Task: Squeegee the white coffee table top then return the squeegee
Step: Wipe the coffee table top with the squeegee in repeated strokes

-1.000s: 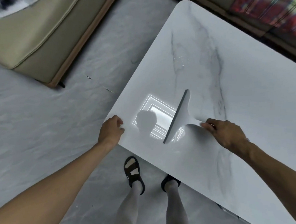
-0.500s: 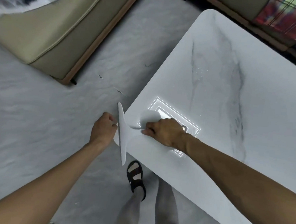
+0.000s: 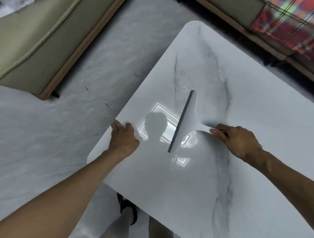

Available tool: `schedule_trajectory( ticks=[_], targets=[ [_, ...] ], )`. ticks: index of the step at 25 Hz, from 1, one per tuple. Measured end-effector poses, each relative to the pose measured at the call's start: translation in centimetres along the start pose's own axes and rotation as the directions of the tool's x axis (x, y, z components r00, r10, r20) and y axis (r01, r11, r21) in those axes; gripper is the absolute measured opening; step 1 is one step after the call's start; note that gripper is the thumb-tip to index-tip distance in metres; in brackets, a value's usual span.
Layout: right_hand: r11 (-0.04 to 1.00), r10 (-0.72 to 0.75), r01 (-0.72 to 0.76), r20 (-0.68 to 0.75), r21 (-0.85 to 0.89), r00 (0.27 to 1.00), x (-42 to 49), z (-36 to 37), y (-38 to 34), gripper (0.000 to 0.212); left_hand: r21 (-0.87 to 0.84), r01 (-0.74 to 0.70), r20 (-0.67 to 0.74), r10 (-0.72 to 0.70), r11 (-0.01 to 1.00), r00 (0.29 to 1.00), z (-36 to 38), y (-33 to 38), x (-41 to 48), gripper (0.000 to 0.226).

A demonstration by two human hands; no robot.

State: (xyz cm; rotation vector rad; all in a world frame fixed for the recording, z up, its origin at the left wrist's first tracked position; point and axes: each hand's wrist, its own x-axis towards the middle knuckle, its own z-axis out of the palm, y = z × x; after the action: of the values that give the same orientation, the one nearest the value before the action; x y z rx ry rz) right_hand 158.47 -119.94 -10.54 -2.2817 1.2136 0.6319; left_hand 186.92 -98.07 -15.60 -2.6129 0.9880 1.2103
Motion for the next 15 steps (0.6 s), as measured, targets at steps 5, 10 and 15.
schedule_trajectory(
  ticks=[5, 10, 15],
  targets=[
    [0.995, -0.101, 0.101, 0.010, -0.010, 0.995, 0.1, -2.6, -1.0, 0.044, -0.063, 0.066, 0.073, -0.061, 0.996, 0.995, -1.0, 1.3, 0.5, 0.035],
    [0.868, -0.469, 0.483, 0.134, -0.115, 0.873, 4.7, 1.2, -13.1, 0.039, -0.462, 0.112, -0.276, -0.262, 0.880, 0.925, -2.9, -2.5, 0.0, 0.019],
    [0.882, -0.446, 0.460, 0.136, -0.100, 0.884, 7.2, 2.5, -16.5, 0.041, -0.419, 0.074, -0.264, -0.199, 0.905, 0.944, -4.2, -3.5, 1.9, 0.020]
  ],
)
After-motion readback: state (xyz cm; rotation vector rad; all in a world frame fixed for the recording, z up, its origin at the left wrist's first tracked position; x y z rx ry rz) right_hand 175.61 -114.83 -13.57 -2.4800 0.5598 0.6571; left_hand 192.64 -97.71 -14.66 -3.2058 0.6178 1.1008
